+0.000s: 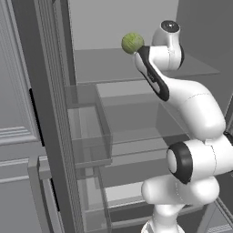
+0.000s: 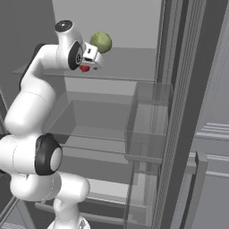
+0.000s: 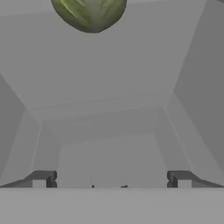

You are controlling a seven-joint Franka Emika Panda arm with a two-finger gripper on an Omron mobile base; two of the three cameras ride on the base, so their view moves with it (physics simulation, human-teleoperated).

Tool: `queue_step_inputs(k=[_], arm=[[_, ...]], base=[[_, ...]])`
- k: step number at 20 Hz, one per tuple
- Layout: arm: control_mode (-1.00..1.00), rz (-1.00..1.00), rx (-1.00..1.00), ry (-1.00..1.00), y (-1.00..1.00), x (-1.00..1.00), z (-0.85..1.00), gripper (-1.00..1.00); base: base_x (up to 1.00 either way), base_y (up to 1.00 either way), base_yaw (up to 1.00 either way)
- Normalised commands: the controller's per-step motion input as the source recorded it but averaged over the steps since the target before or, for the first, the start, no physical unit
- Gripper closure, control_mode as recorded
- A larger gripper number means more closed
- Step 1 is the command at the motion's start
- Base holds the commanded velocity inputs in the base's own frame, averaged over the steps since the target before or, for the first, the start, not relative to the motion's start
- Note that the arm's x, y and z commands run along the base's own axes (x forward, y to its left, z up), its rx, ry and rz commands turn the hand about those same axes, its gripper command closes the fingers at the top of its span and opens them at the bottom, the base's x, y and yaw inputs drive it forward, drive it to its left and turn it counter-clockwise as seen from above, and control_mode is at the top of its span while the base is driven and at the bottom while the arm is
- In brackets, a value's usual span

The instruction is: Take the strawberry from the fridge and place it on top of the pancake, located on the dining counter.

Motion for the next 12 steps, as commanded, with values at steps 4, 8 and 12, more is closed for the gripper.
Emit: queue_step_inputs(k=[4,8,12], arm=[[-1.0,0.0,0.0,0.07,0.0,0.18,-0.27,-1.0],[-1.0,0.0,0.0,0.05,0.0,0.06,-0.21,-1.0],[-1.0,-0.01,0.0,0.05,0.0,-0.16,-0.17,-1.0]], base=[[0.0,0.0,0.0],[0.0,0.0,0.0],[0.0,0.0,0.0]])
